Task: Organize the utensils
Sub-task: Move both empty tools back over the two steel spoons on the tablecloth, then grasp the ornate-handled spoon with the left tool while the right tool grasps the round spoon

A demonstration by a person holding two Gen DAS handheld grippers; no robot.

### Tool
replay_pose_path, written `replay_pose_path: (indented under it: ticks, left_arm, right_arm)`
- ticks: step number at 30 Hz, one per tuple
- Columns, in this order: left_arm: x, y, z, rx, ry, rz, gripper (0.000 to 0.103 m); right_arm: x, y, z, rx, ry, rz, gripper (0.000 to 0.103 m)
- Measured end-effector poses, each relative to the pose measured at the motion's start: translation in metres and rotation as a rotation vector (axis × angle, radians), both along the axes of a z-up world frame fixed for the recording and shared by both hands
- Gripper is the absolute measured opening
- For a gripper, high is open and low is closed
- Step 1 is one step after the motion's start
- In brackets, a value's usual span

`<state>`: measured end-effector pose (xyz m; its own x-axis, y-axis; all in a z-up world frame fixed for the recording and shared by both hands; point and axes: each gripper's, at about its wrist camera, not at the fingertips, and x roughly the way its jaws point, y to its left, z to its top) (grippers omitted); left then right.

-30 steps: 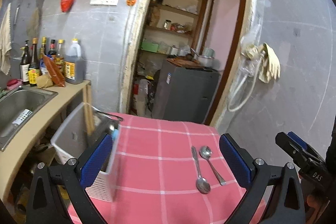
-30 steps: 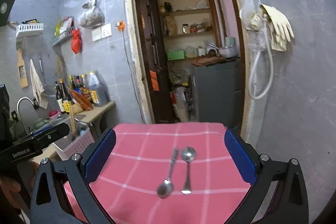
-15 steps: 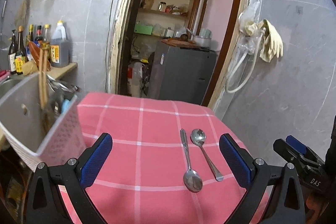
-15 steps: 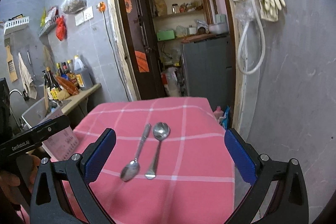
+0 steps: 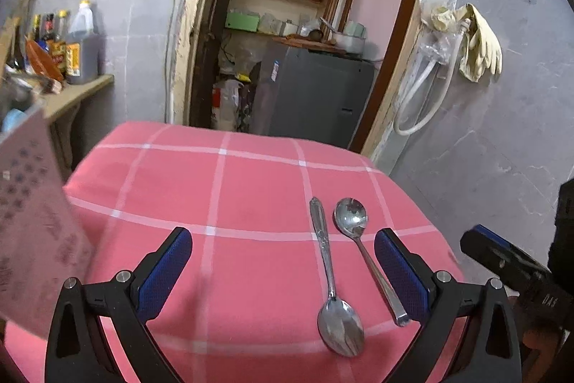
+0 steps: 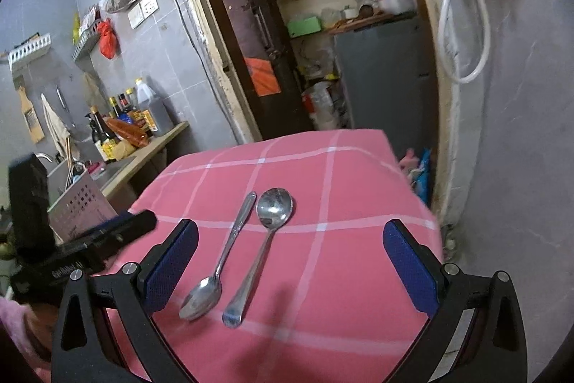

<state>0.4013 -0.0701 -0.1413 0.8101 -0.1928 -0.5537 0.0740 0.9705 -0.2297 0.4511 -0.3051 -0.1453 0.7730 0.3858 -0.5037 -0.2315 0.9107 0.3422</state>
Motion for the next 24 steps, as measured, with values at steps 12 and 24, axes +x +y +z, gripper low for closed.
replay_pose_path:
  ticks: [12, 24]
  left_arm:
    - [0.059, -0.016, -0.037, -0.126, 0.19, -0.193, 0.039]
    - [0.082, -0.025, -0.057, -0.172, 0.298, -0.22, 0.028]
  right_arm:
    - [0.071, 0.025, -0.05, 0.035, 0.199, 0.146, 0.041]
    - [0.11, 0.049, -0.064, -0.019, 0.271, 0.279, 0.029]
